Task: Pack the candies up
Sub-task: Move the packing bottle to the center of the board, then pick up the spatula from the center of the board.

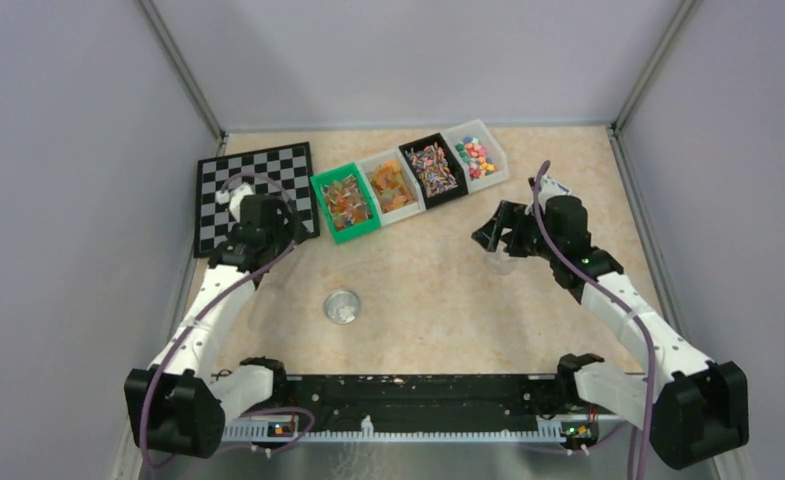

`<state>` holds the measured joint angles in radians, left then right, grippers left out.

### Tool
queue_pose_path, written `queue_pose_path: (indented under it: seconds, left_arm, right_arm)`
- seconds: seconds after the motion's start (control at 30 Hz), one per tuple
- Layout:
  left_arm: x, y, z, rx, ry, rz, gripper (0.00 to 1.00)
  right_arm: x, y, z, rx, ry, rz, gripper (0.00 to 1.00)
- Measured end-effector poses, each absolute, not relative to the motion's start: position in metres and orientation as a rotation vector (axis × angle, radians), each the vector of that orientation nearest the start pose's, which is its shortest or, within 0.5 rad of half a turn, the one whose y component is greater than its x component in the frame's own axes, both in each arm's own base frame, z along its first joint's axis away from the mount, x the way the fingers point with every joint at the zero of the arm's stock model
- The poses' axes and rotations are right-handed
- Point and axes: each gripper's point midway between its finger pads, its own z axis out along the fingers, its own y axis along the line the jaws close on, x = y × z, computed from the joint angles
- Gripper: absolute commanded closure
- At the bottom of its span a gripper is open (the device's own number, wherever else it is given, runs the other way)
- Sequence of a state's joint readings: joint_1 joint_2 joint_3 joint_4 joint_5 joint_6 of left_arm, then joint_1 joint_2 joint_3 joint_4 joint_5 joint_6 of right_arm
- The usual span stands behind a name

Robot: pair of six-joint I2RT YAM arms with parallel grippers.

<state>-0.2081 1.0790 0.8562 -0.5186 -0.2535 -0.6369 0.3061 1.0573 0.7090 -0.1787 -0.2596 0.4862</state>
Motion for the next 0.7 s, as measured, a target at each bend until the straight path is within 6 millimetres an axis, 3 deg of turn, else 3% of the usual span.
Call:
queue_pose_path:
  seconds: [0.1, 0.2, 0.4, 0.7]
  left_arm:
    - [0.303, -0.014, 0.147, -0.855, 2.167, -0.131, 0.13]
    - [0.299, -0.004, 0.138, -1.061, 2.111, -0.159, 0.17]
    - [0.279, 0.024, 0.103, -1.647, 1.975, -0.183, 0.20]
    - [0.273, 0.010, 0.062, -2.149, 1.847, -0.236, 0.25]
  right_arm:
    - [0.288, 0.160, 0.179, 0.003, 2.124, 0.753, 0.18]
    - [0.282, 0.160, 0.188, -0.021, 2.099, 0.766, 0.18]
    - [0.272, 0.160, 0.200, -0.042, 2.070, 0.791, 0.18]
    - [0.263, 0.158, 0.212, -0.064, 2.031, 0.796, 0.19]
